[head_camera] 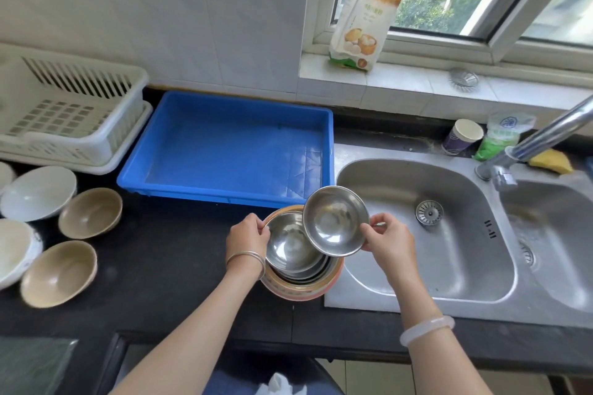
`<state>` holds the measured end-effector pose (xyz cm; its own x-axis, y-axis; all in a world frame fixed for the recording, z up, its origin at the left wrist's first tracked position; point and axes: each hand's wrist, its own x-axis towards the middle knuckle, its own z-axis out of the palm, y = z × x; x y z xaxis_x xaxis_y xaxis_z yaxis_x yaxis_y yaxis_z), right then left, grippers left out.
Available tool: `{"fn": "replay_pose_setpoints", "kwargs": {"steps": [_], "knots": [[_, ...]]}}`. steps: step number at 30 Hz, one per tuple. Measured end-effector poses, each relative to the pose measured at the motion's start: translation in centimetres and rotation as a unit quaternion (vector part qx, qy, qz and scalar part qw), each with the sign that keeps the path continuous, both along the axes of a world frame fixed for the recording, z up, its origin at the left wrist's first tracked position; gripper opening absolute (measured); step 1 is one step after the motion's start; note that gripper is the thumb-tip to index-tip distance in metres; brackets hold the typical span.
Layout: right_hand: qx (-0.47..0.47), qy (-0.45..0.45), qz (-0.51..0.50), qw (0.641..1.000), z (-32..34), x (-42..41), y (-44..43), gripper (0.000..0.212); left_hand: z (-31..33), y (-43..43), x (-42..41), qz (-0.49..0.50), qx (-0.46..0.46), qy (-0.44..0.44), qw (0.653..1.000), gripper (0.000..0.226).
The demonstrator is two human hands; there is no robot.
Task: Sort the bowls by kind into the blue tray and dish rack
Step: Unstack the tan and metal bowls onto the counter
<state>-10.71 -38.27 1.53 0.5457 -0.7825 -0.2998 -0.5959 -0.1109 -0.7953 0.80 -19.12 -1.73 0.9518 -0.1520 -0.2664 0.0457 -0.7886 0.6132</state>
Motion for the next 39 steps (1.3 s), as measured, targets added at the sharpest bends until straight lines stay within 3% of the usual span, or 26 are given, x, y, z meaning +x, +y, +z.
{"fn": "replay_pose_setpoints", "kwargs": {"steps": [10,25,29,39], "knots": [[-0.001,-0.01,0.01,1.0,0.9,0.0,-0.5,0.011,1.2,-0.6,-0.4,0.013,0.009,-0.034,0.999,0.019],[0.064,-0.063,0.089,0.992,2.8,2.9,2.0,0.013,4.1,5.0,0.5,0.137,-0.11,-0.017,0.984,0.016],[0.067,-0.065,0.13,0.987,2.7,5.2,4.6,0.011,4.0,9.1,0.5,0.205,-0.142,0.002,0.968,0.012],[0.123,-0.034,0.225,0.966,-0.5,12.7,13.9,0.013,0.6,20.0,-0.8,0.399,-0.218,0.055,0.889,0.015]]}}
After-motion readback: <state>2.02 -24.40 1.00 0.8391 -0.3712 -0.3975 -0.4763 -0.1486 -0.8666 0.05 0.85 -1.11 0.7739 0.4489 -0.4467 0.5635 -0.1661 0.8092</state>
